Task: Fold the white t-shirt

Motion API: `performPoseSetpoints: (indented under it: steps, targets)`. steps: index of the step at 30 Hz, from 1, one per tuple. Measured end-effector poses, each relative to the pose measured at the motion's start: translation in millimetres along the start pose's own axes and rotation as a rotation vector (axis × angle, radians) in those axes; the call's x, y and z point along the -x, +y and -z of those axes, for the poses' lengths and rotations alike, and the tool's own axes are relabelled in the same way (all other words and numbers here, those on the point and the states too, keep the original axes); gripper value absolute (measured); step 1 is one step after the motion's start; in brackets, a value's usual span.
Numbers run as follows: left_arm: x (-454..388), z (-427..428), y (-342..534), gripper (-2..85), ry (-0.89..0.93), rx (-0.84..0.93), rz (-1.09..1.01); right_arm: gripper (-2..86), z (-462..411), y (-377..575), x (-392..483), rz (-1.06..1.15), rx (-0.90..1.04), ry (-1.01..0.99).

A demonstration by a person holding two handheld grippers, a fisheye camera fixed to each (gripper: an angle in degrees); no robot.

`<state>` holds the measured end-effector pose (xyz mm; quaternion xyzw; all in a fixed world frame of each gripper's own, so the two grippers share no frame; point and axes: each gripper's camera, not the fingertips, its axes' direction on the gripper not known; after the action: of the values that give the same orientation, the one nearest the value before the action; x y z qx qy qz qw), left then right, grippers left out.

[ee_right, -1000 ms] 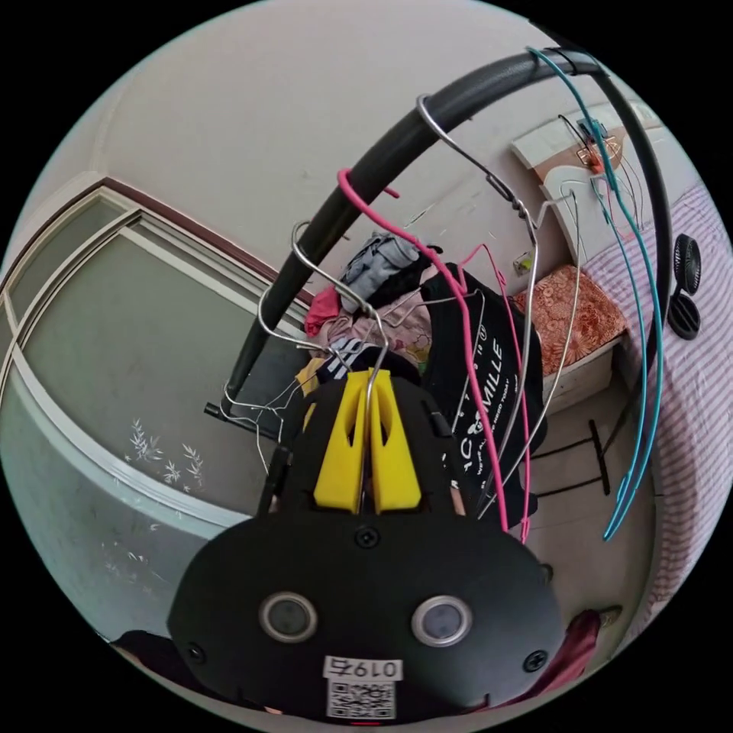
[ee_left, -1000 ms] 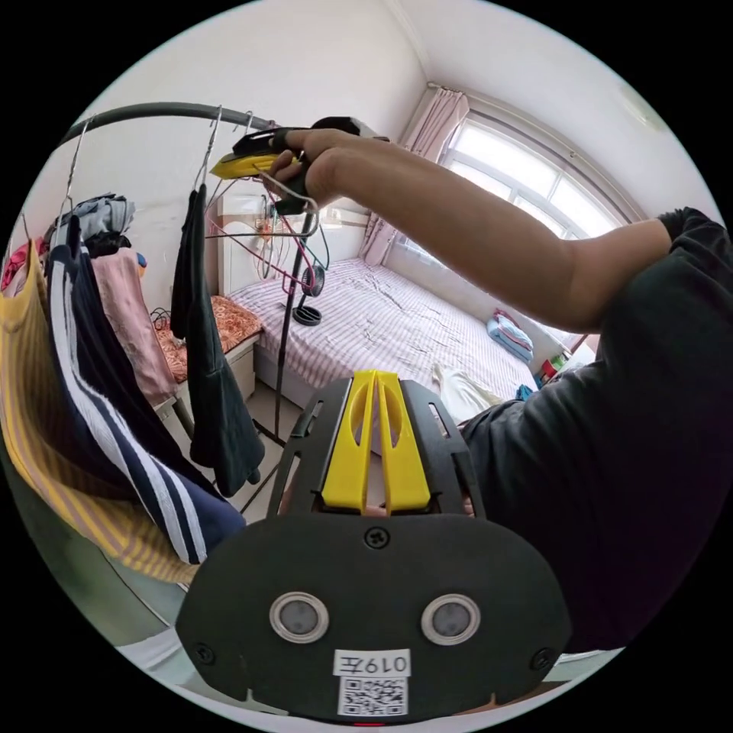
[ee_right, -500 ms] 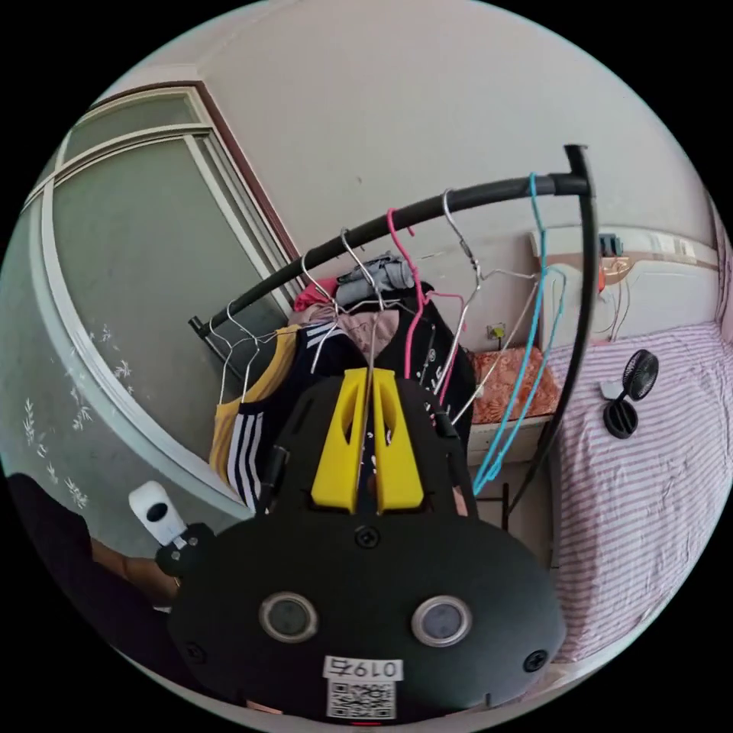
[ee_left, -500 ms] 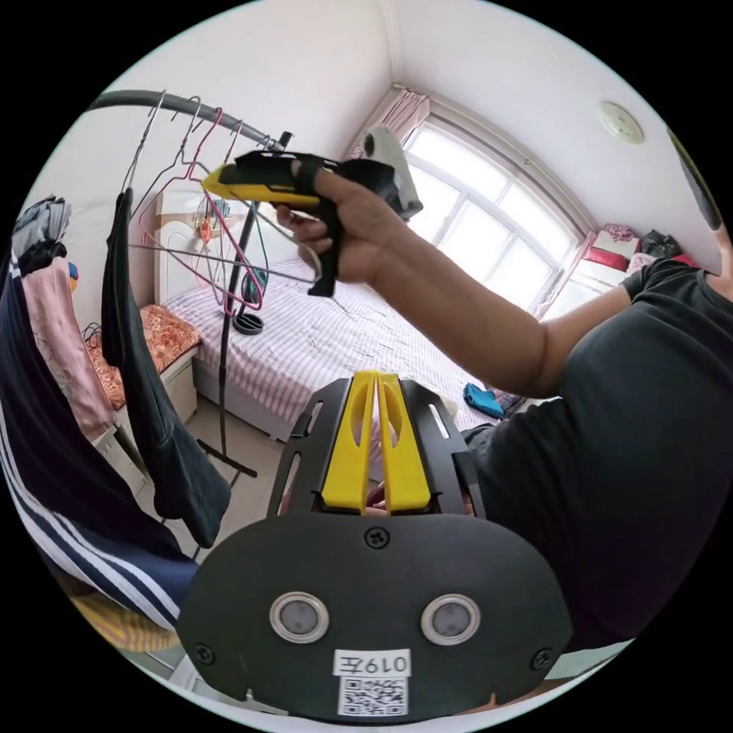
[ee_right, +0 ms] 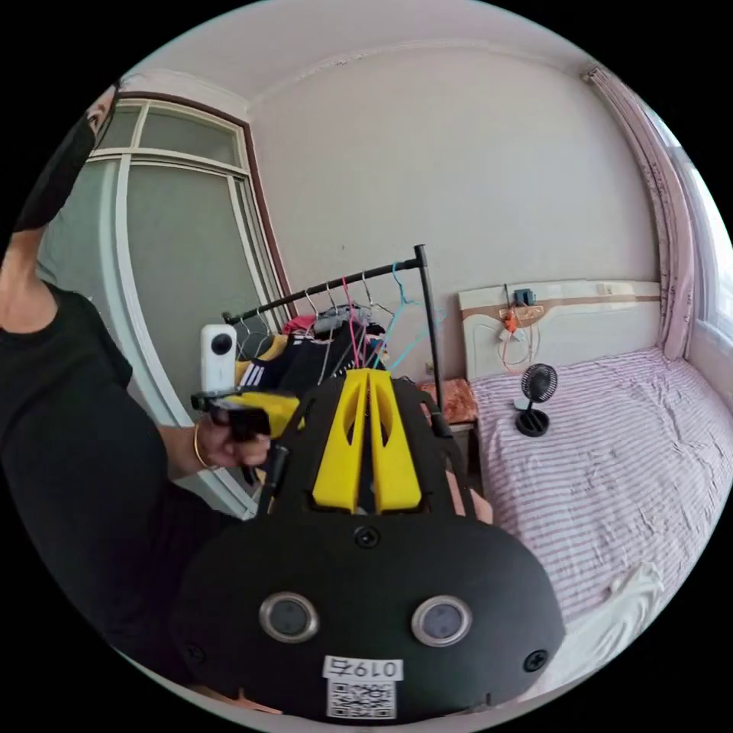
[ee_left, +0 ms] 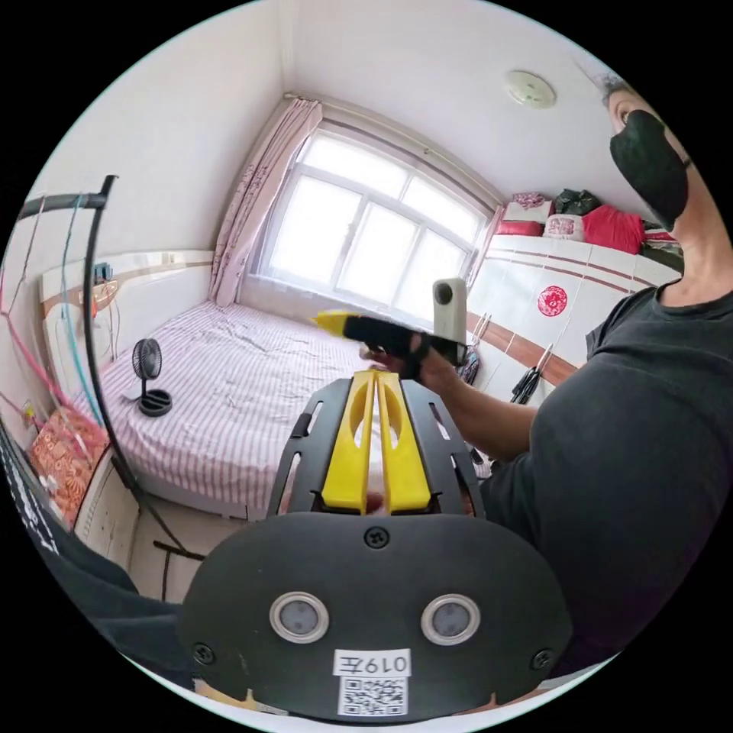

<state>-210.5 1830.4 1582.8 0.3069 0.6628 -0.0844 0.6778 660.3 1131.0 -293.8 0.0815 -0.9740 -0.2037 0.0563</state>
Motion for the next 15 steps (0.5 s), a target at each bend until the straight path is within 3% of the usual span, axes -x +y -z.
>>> performPoseSetpoints:
  steps: [5, 8, 15]
  targets:
    - [-37, -97, -107, 2.8, 0.063, -0.044, -0.14, -0.7, 101, 36, -27, -0.059, 0.113, 0.142]
    - [-56, -182, -173, 3.4, 0.161, 0.016, -0.188, -0.7, 160, 48, -44, -0.122, 0.072, 0.168]
    - [-94, -369, -301, 1.2, 0.41, 0.131, -0.076, -0.4, 294, 50, -110, -0.237, -0.093, 0.258]
